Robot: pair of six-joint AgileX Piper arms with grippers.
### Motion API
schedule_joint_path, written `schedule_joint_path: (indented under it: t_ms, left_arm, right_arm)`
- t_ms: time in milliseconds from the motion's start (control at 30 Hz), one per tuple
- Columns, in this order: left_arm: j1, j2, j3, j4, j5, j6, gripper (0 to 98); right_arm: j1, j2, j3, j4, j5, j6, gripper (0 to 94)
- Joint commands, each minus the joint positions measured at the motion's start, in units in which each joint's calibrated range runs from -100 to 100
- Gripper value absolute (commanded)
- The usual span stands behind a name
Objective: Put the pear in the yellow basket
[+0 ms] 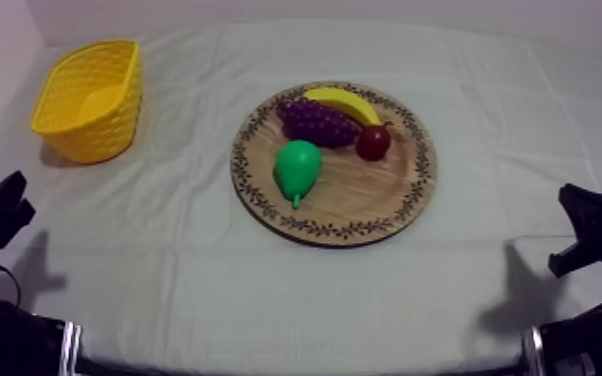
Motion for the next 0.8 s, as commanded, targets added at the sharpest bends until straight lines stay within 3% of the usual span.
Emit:
schedule_joint_path:
  t_ms: [0,233,433,767]
  left_arm:
    - [0.1,0.0,-0.3,0.19,-0.4,-2.4,0.0]
    - [1.4,4.7,-8.2,0.42,-0.8,-6.0,0.0]
    - [3.2,17.4,-23.5,0.59,0.4,-8.4,0.0]
    - [6.1,39.5,-53.3,0.95,6.7,-8.8,0.0]
  right_arm:
    - [0.0,0.0,0.0,0.0,0.0,0.0,0.5]
    - [0.0,0.0,0.0,0.0,0.0,0.0,0.5]
    - [0.0,0.0,0.0,0.0,0.0,0.0,0.5]
    - [0.0,0.0,0.0,0.0,0.0,0.0,0.5]
